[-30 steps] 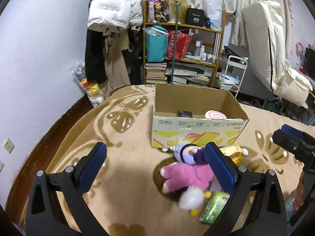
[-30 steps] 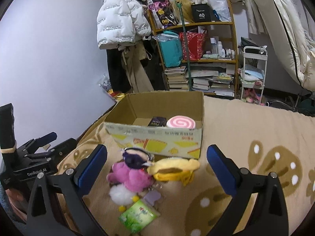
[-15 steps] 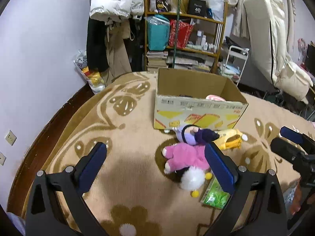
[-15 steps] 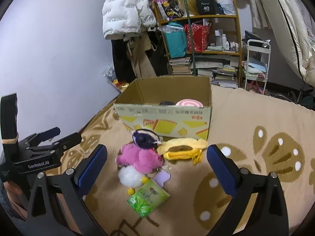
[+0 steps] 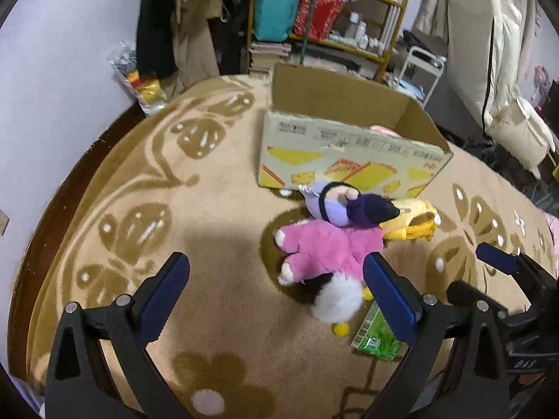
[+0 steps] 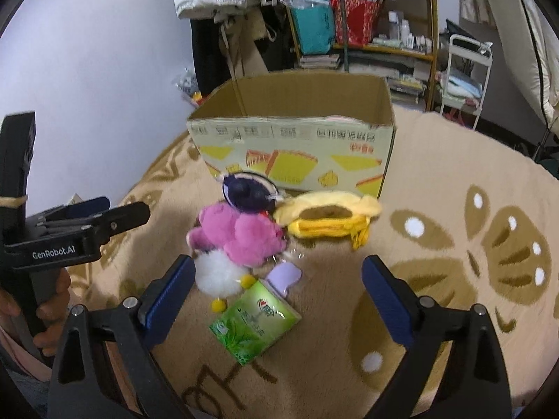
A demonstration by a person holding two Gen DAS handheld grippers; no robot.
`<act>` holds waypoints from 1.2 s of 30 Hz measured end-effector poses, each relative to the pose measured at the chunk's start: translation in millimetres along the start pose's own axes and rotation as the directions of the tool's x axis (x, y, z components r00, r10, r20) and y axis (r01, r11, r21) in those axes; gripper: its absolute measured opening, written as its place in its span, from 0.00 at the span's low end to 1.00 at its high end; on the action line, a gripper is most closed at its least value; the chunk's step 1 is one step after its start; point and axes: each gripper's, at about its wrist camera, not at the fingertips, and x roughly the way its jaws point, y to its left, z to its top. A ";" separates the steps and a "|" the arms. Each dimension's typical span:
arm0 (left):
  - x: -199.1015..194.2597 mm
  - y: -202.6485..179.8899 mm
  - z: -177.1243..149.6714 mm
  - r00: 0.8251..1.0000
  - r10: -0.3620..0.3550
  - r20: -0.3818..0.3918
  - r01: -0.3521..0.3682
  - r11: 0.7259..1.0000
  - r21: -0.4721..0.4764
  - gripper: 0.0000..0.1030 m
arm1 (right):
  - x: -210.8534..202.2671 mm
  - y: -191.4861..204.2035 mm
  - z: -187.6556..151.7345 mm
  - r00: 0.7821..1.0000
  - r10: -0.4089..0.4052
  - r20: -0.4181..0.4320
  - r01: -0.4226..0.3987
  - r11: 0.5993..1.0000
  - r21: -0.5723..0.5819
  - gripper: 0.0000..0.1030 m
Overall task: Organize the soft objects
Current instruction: 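Move both tools back down toward the remaining soft items, then grasp the green tissue pack with the right tool while the left tool grasps the white pompom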
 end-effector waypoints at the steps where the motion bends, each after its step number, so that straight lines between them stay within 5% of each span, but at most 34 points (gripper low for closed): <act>1: 4.4 -2.7 1.0 1.000 0.004 -0.013 -0.003 1.000 0.012 0.96 | 5.0 0.3 -1.0 1.000 0.004 -0.020 -0.004 1.000 0.004 0.97; 8: 36.0 -11.2 2.8 0.993 0.003 -0.122 0.003 0.999 0.046 0.96 | 31.9 4.2 -9.0 0.993 0.024 -0.118 -0.024 1.000 0.006 0.96; 16: 71.1 -15.0 -2.6 0.965 -0.012 -0.261 0.024 0.999 0.044 0.96 | 67.3 9.0 -22.4 0.963 0.028 -0.267 -0.027 1.000 0.007 0.96; 22: 87.6 -20.6 -9.2 0.946 -0.020 -0.322 0.040 0.998 0.055 0.96 | 89.3 6.9 -31.0 0.929 0.082 -0.361 -0.067 0.996 0.052 0.79; 30: 105.8 -27.6 -16.7 0.927 -0.007 -0.375 0.035 0.997 0.066 0.96 | 89.6 3.7 -35.3 0.925 0.099 -0.366 -0.073 0.994 0.085 0.73; 36: 113.9 -36.2 -21.1 0.929 0.060 -0.366 -0.020 0.994 0.111 0.96 | 90.5 3.3 -34.3 0.924 0.100 -0.368 -0.076 0.994 0.078 0.73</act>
